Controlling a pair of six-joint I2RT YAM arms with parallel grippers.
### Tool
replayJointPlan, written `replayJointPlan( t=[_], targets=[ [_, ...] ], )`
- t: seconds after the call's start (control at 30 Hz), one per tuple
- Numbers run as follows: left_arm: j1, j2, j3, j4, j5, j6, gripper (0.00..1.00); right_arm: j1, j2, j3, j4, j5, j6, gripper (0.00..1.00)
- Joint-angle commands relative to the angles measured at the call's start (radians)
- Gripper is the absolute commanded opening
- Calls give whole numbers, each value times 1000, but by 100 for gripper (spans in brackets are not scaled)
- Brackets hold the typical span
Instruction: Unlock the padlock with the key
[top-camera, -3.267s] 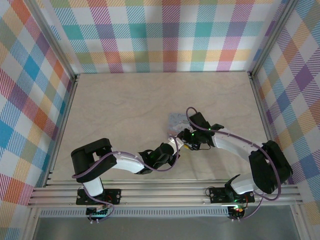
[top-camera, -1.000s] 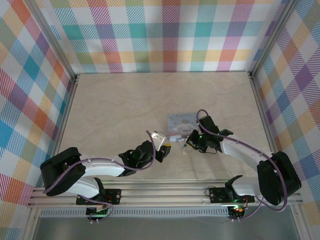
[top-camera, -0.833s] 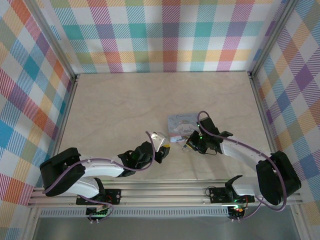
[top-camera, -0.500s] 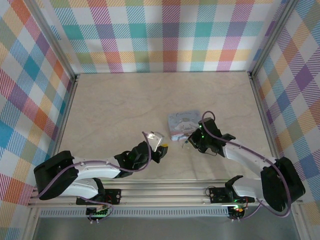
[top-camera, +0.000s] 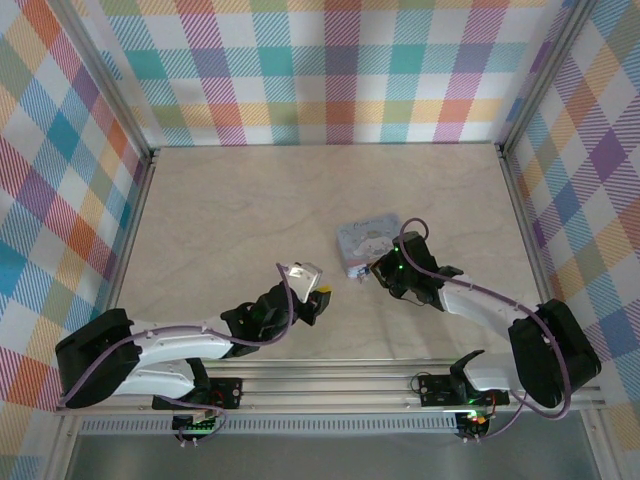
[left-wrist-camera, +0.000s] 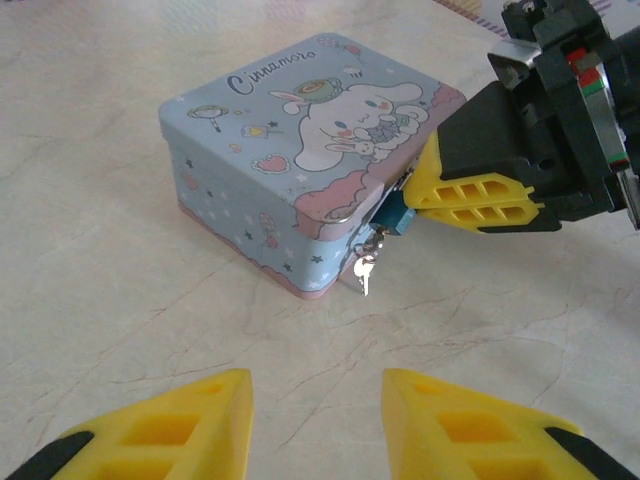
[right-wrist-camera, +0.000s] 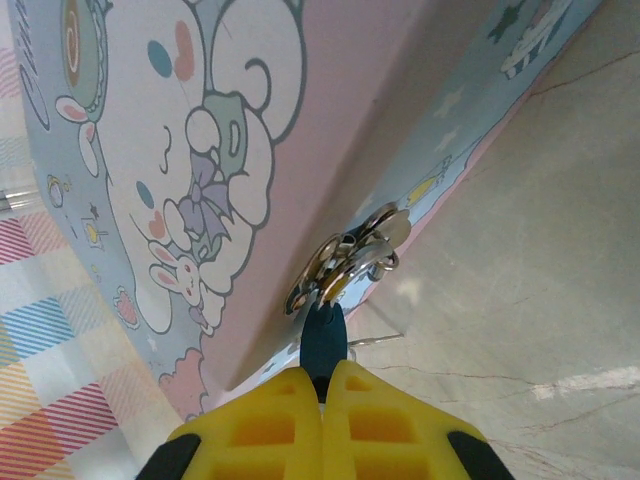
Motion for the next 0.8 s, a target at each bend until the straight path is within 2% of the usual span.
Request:
replayJointPlan(
  t=[0.0, 0.2, 0.37, 0.5, 0.63, 0.77],
  targets=[
    [7, -40, -22, -29, -30, 1, 38, -2, -23, -22, -76, 45, -12, 0],
    [7, -61, -21, -45, -33, 0, 39, -30, -108, -66, -79, 75, -28, 0],
    [7, -62, -19, -60, -27, -6, 39, -78, -100, -96, 25, -21, -91, 0],
    [7, -65, -17, -70, -25, -16, 39, -90, -58, -76, 36, -91, -154, 0],
    [7, -88, -15, -97, -28, -24, 39, -93, -76, -83, 12, -73, -167, 0],
    [6, -145, -3, -199, -63, -7, 40, -97, -141, -96, 12, -41, -176, 0]
  ],
)
